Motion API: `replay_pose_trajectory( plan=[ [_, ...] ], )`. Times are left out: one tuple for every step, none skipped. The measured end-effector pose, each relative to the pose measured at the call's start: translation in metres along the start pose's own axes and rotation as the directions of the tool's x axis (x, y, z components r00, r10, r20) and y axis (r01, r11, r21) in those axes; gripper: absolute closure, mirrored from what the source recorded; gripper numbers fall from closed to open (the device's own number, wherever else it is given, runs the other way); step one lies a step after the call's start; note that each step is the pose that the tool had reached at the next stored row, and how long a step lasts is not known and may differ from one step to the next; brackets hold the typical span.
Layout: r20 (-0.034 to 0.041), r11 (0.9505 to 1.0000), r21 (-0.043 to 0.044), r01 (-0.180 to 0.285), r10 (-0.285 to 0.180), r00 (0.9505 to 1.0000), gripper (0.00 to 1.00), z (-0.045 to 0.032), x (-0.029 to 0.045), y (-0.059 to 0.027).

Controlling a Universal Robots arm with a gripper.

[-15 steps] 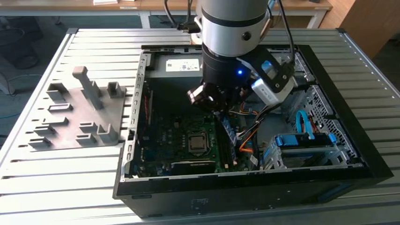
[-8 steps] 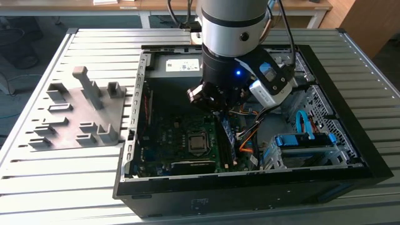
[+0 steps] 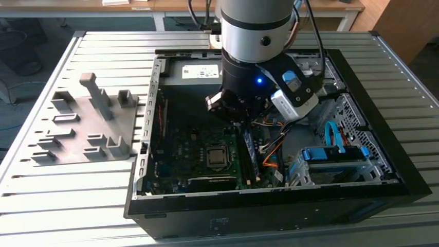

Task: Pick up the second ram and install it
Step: 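Insert the second ram into the second slot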

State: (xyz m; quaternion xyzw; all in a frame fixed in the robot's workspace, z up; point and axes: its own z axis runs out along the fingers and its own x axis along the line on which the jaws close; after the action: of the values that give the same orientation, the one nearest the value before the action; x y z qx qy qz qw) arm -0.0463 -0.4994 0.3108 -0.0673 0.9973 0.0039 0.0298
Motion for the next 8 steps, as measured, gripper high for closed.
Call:
replay_pose_trajectory(
  plan=[
    [0.0,1.0,0.0005,-0.008,0.008,1.0,0.86,0.0,0.0,0.0],
    [0.0001,0.9999,0.001,-0.017,0.017,0.9999,0.86,0.0001,0.0,0.0],
    [0.0001,0.9997,0.0015,-0.025,0.025,0.9997,0.86,0.0002,0.0,0.0],
    [0.0001,0.9994,0.0021,-0.034,0.034,0.9994,0.86,0.0002,0.0,0.0],
    [0.0002,0.9991,0.0026,-0.043,0.043,0.9991,0.86,0.0003,0.0,0.0],
    [0.0003,0.9987,0.003,-0.051,0.051,0.9987,0.86,0.0004,0.0,0.0],
    [0.0003,0.9983,0.0035,-0.059,0.059,0.9983,0.86,0.0005,0.0,0.0],
    [0.0004,0.9978,0.004,-0.066,0.066,0.9978,0.86,0.0005,0.0,0.0]
  ],
)
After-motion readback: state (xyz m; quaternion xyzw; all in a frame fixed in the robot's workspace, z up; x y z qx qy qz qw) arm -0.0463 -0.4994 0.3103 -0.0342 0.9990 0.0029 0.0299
